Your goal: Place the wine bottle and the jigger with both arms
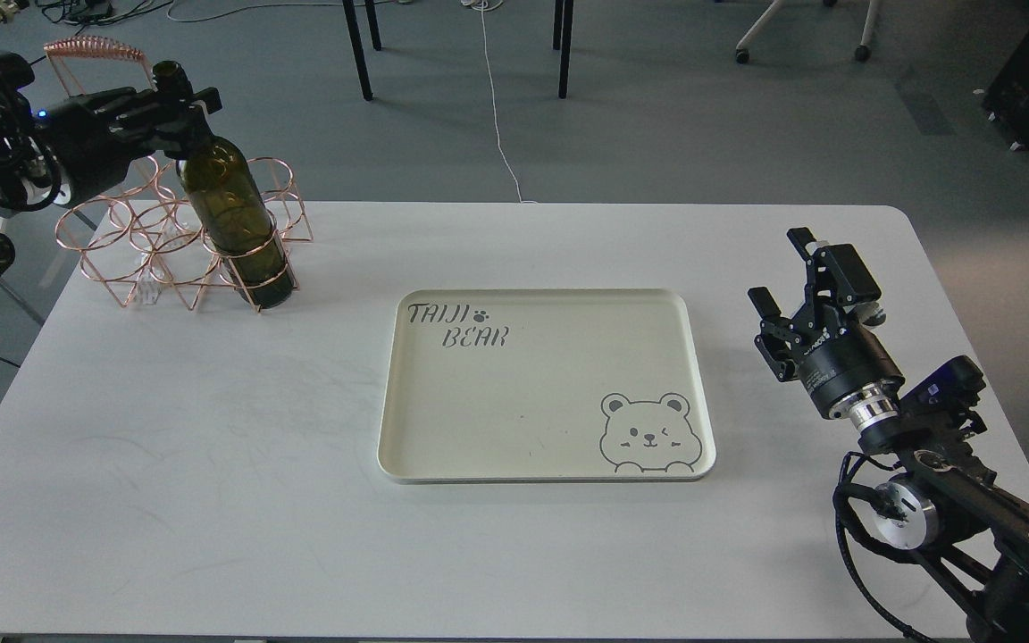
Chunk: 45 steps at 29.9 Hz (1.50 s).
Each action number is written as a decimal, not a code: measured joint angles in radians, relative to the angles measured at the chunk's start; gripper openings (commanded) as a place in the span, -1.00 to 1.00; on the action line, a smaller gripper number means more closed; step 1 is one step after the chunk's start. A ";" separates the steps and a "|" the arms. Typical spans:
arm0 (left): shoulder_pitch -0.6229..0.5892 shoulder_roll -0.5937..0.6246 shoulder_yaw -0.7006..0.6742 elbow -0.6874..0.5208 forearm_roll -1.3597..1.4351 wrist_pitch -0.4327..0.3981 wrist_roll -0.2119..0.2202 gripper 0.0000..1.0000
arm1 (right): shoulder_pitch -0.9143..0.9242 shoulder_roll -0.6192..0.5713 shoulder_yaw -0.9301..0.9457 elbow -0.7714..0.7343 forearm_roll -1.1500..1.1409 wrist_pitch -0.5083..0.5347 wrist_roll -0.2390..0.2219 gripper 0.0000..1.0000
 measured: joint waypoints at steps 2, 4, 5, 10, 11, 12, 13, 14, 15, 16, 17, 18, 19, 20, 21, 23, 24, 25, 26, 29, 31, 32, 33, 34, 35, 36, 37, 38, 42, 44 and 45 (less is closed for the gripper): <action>-0.001 0.000 0.001 0.001 0.000 0.002 0.000 0.99 | 0.000 0.000 0.000 0.000 0.000 0.000 0.000 0.91; -0.002 -0.002 0.002 0.004 -0.004 0.003 0.000 0.99 | 0.000 0.000 0.000 0.000 0.000 0.000 0.000 0.91; -0.003 -0.003 0.003 0.005 -0.005 0.002 -0.001 0.99 | 0.000 0.000 0.000 0.001 0.000 0.000 0.000 0.91; -0.004 -0.003 0.003 0.010 -0.006 0.004 -0.001 0.99 | 0.000 -0.001 0.000 0.003 0.000 0.000 0.000 0.91; -0.005 -0.002 0.003 0.010 -0.006 0.004 0.000 0.99 | 0.000 -0.001 0.000 0.003 0.000 0.000 0.000 0.91; -0.005 -0.001 0.003 0.010 -0.006 0.004 0.000 0.99 | 0.000 -0.001 0.000 0.003 0.000 0.000 0.000 0.91; -0.005 -0.001 0.003 0.011 -0.007 0.004 0.000 0.99 | 0.000 -0.002 0.000 0.003 0.000 0.000 0.000 0.91; -0.005 -0.001 0.003 0.011 -0.007 0.004 0.000 0.99 | 0.000 -0.002 0.000 0.003 0.000 0.000 0.000 0.91; -0.005 -0.001 0.003 0.011 -0.007 0.004 0.000 0.99 | 0.000 -0.002 0.000 0.003 0.000 0.000 0.000 0.91; -0.005 -0.001 0.003 0.011 -0.007 0.003 0.000 0.99 | 0.000 -0.002 -0.001 0.003 0.000 0.000 0.000 0.91; -0.005 -0.001 0.003 0.010 -0.007 0.001 0.000 0.99 | 0.000 -0.002 -0.001 0.003 0.000 0.000 0.000 0.91; -0.005 0.000 0.003 0.009 -0.007 0.000 0.000 0.99 | 0.000 -0.002 -0.001 0.003 0.000 0.000 0.000 0.91; -0.003 0.001 0.003 0.008 -0.008 -0.001 0.000 0.99 | 0.000 -0.002 -0.001 0.003 0.000 0.000 0.000 0.91; 0.000 0.005 0.003 0.006 -0.008 -0.001 0.000 0.99 | 0.000 -0.002 -0.002 0.003 0.000 0.000 0.000 0.91; 0.002 0.008 0.003 0.004 -0.009 -0.002 0.000 0.99 | 0.000 -0.002 -0.002 0.003 0.000 0.000 0.000 0.91; 0.005 0.017 0.003 -0.001 -0.010 -0.002 0.000 0.99 | 0.000 -0.001 -0.002 0.003 0.000 0.000 0.000 0.91; 0.006 0.027 0.005 -0.005 -0.010 -0.003 0.000 0.99 | 0.000 -0.001 -0.002 0.003 0.000 0.000 0.000 0.91; 0.008 0.039 0.007 -0.010 -0.010 -0.003 0.000 0.99 | 0.000 -0.001 -0.002 0.003 0.000 0.000 0.000 0.91; 0.011 0.058 0.009 -0.021 -0.011 -0.004 0.000 0.99 | 0.000 -0.001 -0.002 0.003 0.000 0.000 0.000 0.91; 0.031 0.115 0.013 -0.071 -0.024 -0.006 0.000 0.99 | 0.000 0.000 -0.002 0.003 0.000 0.000 0.000 0.91; 0.057 0.167 0.013 -0.126 -0.063 -0.006 0.000 0.99 | 0.000 0.001 -0.001 0.003 -0.001 0.000 0.000 0.91; 0.072 0.190 0.014 -0.152 -0.085 -0.006 0.000 0.99 | 0.000 0.001 -0.001 0.003 0.000 0.000 0.000 0.92; 0.090 0.218 0.014 -0.181 -0.112 -0.006 0.000 0.99 | 0.000 0.001 0.001 0.003 0.000 0.000 0.000 0.94; 0.112 0.243 0.012 -0.211 -0.139 -0.006 0.001 0.99 | 0.000 0.001 0.002 0.003 -0.001 0.000 0.000 0.95; 0.132 0.262 0.008 -0.238 -0.161 -0.006 0.001 0.99 | 0.000 0.001 0.003 0.002 0.000 0.000 0.000 0.95; 0.157 0.282 0.004 -0.270 -0.190 -0.004 0.001 0.99 | 0.000 0.001 0.005 0.000 -0.001 0.000 0.000 0.95; 0.182 0.301 0.001 -0.307 -0.226 -0.002 0.001 0.99 | 0.000 0.002 0.009 -0.002 0.000 0.000 0.000 0.95; 0.203 0.317 -0.003 -0.340 -0.264 0.000 0.001 0.99 | 0.000 0.002 0.012 -0.003 0.000 0.000 0.000 0.95; 0.293 0.354 -0.035 -0.514 -0.525 0.001 0.001 0.99 | 0.003 0.019 0.018 -0.004 0.000 -0.005 0.000 0.95; 0.342 0.355 -0.066 -0.585 -0.674 -0.003 0.001 0.99 | 0.005 0.040 0.019 -0.005 0.000 -0.007 0.000 0.95; 0.370 0.349 -0.089 -0.614 -0.742 -0.006 0.001 0.99 | 0.007 0.049 0.020 -0.005 0.000 -0.008 0.000 0.95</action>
